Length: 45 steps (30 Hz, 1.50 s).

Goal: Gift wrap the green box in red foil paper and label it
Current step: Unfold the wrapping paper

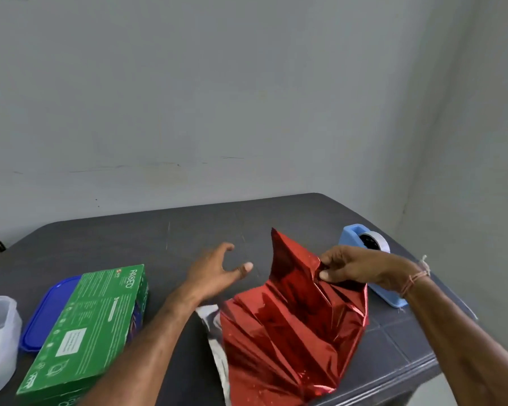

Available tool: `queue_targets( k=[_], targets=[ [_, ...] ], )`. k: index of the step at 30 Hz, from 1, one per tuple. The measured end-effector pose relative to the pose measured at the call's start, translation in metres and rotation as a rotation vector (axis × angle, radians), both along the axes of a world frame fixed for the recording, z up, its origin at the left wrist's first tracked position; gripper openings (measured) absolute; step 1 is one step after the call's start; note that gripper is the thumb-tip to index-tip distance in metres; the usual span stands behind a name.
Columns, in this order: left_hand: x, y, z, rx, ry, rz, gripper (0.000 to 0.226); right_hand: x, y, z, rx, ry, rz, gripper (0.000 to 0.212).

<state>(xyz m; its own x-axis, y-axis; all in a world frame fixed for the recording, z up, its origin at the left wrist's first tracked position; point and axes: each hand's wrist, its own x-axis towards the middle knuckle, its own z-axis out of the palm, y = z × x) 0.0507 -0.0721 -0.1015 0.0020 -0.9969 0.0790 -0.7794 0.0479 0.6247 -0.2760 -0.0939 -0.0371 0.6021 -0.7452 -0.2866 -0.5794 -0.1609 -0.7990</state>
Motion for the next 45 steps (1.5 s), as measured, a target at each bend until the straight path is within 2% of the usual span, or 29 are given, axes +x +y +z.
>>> queue_targets(
  k=[2,4,6,7,8,9,12,14,16,17,18,19,20,22,24,26,28,30,34,37,39,42,45],
  targets=[
    [-0.003,-0.009,-0.013,0.172,0.253,-0.096,0.129,-0.003,-0.009,0.007,-0.014,0.001,0.0,0.021],
    [-0.01,-0.01,-0.025,0.267,0.427,-0.178,0.119,-0.005,-0.02,0.01,-0.013,-0.032,0.011,0.022],
    [-0.015,-0.012,-0.031,0.269,0.473,-0.296,0.073,-0.006,-0.033,0.008,-0.004,-0.064,0.028,0.023],
    [-0.018,-0.013,-0.031,0.27,0.501,-0.329,0.046,-0.005,-0.04,0.005,0.002,-0.076,0.033,0.023],
    [-0.019,-0.015,-0.03,0.267,0.572,-0.315,0.029,-0.004,-0.047,0.003,0.004,-0.098,0.024,0.022],
    [-0.017,-0.018,-0.03,0.259,0.633,-0.283,0.026,-0.002,-0.053,0.001,-0.003,-0.122,0.002,0.017],
    [-0.006,-0.02,-0.026,0.239,0.787,-0.199,0.04,0.007,-0.073,-0.008,-0.096,-0.164,-0.185,0.011],
    [0.001,-0.018,-0.022,0.242,0.807,-0.154,0.033,0.017,-0.084,-0.017,-0.256,-0.09,-0.371,0.02],
    [0.002,-0.01,-0.018,0.237,0.82,-0.127,0.02,0.036,-0.076,-0.026,-0.586,0.094,-0.631,0.039],
    [0.0,-0.007,-0.019,0.214,0.832,-0.103,0.018,0.048,-0.063,-0.03,-0.77,0.125,-0.754,0.041],
    [-0.003,-0.003,-0.018,0.176,0.852,-0.059,0.02,0.064,-0.047,-0.034,-0.909,0.061,-0.804,0.036],
    [-0.006,0.0,-0.02,0.145,0.877,-0.018,0.022,0.08,-0.029,-0.04,-0.918,-0.041,-0.765,0.028],
    [-0.01,0.003,-0.02,0.131,0.917,0.012,0.022,0.096,-0.012,-0.047,-0.794,-0.147,-0.673,0.024],
    [-0.018,0.012,-0.018,0.165,0.998,0.048,0.021,0.125,0.019,-0.062,-0.375,-0.326,-0.478,0.028],
    [-0.025,0.022,-0.012,0.195,1.029,0.04,0.028,0.14,0.043,-0.07,-0.039,-0.497,-0.405,0.035],
    [-0.029,0.031,-0.006,0.221,1.032,-0.004,0.039,0.142,0.052,-0.073,0.121,-0.665,-0.381,0.036],
    [-0.03,0.041,-0.002,0.254,1.016,-0.082,0.054,0.139,0.054,-0.076,0.149,-0.765,-0.365,0.03],
    [-0.029,0.046,-0.003,0.236,1.056,-0.08,0.058,0.138,0.052,-0.076,0.14,-0.745,-0.471,0.021],
    [-0.026,0.046,-0.016,0.012,0.906,0.216,0.024,0.131,0.048,-0.072,0.233,-0.67,-0.636,0.027],
    [-0.026,0.048,-0.031,0.166,0.993,0.275,0.053,0.124,0.049,-0.069,0.313,-0.668,-0.627,0.031],
    [-0.027,0.045,-0.039,0.135,0.984,0.345,0.06,0.119,0.048,-0.07,0.393,-0.718,-0.62,0.016],
    [-0.025,0.038,-0.044,0.063,0.973,0.405,0.041,0.113,0.049,-0.068,0.481,-0.775,-0.606,0.017],
    [-0.017,0.036,-0.042,0.106,0.95,0.366,0.024,0.097,0.041,-0.08,0.485,-0.833,-0.695,0.039]
  ],
)
